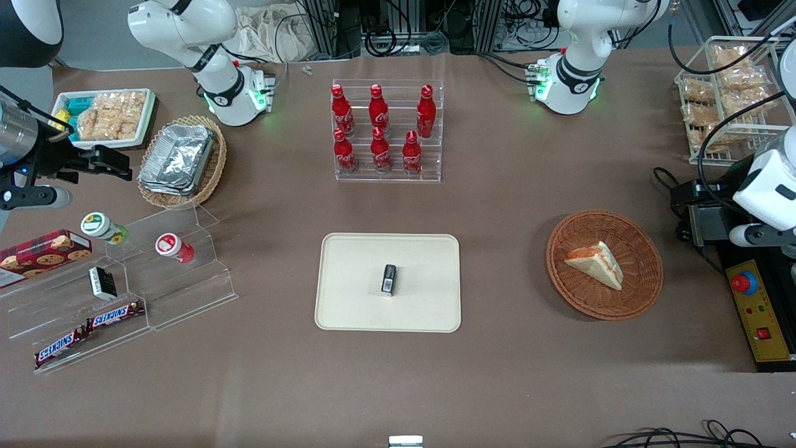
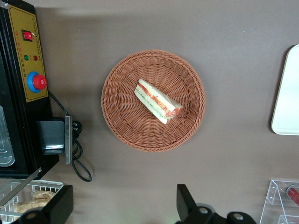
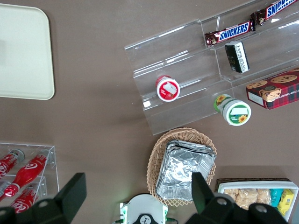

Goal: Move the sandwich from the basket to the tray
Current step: 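Move the left gripper over the wicker basket toward the sandwich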

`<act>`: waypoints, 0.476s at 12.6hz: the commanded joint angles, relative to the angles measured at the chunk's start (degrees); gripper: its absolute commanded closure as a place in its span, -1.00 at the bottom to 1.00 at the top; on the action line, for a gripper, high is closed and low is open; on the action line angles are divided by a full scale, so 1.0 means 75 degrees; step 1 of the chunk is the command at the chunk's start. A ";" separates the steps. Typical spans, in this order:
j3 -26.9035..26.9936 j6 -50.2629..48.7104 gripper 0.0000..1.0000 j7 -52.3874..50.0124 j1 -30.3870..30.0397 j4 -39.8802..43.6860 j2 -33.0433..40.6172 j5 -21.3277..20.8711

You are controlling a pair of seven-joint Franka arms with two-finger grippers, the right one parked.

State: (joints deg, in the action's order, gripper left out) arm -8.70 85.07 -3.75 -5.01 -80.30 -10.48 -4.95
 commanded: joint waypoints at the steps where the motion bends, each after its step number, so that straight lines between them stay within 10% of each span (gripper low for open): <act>1: -0.0012 -0.0151 -0.99 -0.0061 0.0000 0.0253 -0.0184 -0.0102; 6: -0.0012 -0.0174 -0.99 -0.0073 0.0035 0.0171 -0.0197 0.0003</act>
State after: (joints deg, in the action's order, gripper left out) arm -8.71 85.01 -3.76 -5.00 -80.30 -11.39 -4.91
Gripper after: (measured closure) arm 0.004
